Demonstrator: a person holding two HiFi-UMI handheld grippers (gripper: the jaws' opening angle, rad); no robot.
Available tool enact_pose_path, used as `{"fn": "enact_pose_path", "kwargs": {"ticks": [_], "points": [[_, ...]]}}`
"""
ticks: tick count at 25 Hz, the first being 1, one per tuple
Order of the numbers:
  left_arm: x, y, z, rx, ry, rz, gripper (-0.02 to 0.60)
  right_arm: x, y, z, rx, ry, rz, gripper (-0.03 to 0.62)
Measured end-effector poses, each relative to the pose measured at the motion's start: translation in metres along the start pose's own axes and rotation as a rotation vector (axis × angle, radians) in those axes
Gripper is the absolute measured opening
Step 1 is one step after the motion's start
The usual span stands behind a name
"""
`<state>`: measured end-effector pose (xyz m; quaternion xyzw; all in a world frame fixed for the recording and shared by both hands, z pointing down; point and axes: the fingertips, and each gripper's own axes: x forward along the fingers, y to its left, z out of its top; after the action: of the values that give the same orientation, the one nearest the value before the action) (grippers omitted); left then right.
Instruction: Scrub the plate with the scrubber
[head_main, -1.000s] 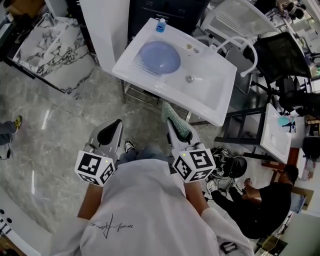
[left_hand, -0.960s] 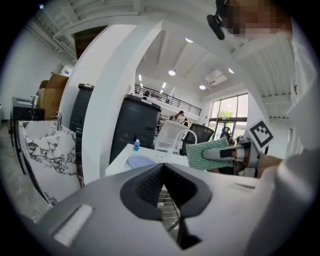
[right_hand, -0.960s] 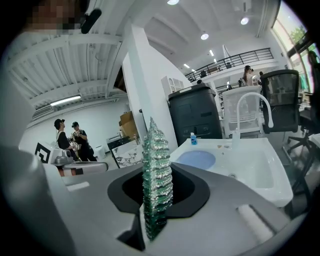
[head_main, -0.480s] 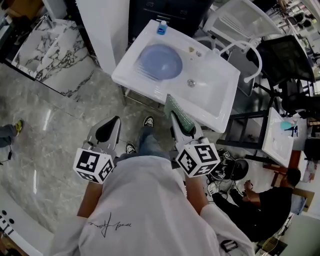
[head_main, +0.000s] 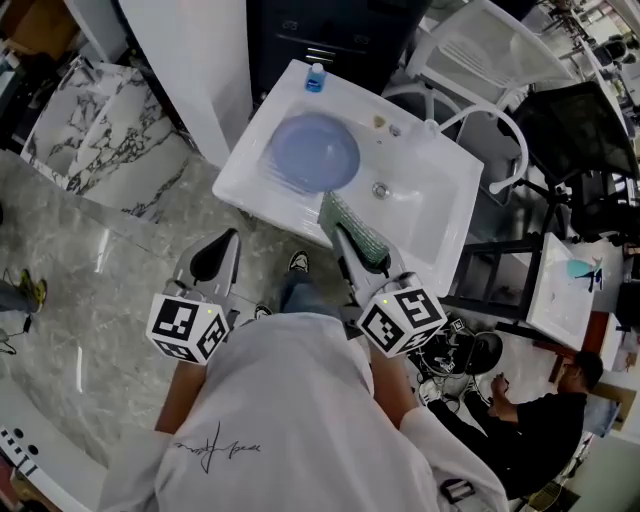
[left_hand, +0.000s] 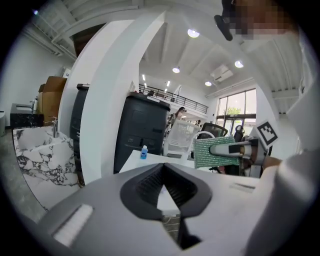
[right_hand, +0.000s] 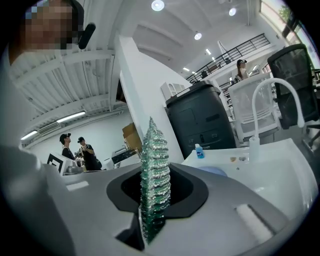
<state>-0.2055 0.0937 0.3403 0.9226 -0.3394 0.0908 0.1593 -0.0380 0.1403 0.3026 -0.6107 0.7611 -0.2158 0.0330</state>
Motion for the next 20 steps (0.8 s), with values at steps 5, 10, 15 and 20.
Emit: {"fn": "enact_pose_path", "kwargs": {"ticks": [5,10,15,20], "points": [[0.04,0.003,0.016,0.016,0.014,0.001,0.046,0.022,-0.028,0.016,0.027,-0.009,0.026,0.057],[0.079,0.002,0.026,0.019,0.028,0.014,0.046,0.034,-0.059,0.029,0.044,-0.009,0.035,0.057],[0.112,-0.002,0.028,-0.007,0.041,0.013,0.046,0.042,-0.089,0.038,0.053,-0.009,0.039,0.057],[0.137,-0.008,0.021,-0.019,0.061,0.015,0.046,0.049,-0.112,0.038,0.059,0.011,0.048,0.057]]}}
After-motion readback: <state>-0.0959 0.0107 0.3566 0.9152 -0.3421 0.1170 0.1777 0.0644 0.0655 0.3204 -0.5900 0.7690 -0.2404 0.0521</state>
